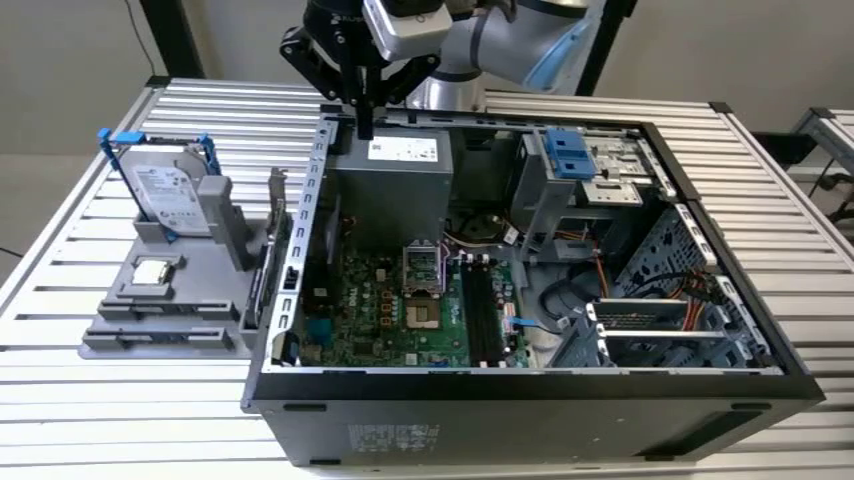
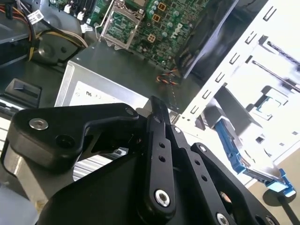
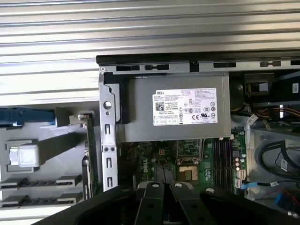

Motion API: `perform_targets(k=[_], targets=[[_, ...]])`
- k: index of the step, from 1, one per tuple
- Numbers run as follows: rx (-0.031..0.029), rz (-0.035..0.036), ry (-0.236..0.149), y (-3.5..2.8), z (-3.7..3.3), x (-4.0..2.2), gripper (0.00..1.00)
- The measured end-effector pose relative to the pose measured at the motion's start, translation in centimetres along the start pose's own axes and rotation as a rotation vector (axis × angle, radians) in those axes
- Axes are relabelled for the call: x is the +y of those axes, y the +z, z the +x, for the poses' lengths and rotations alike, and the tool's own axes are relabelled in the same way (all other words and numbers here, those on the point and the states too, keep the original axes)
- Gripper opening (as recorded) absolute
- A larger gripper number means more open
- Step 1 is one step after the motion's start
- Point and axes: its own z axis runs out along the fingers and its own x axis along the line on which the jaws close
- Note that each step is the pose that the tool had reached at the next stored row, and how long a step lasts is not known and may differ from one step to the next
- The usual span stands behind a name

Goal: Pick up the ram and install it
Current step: 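Reach for the ram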

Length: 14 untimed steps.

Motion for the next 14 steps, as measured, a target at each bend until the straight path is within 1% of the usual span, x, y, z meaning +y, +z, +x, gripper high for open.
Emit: perform_targets(k=[14], targets=[[0.0000, 0.0000, 0.000, -0.04, 1.93, -0.14, 0.00]])
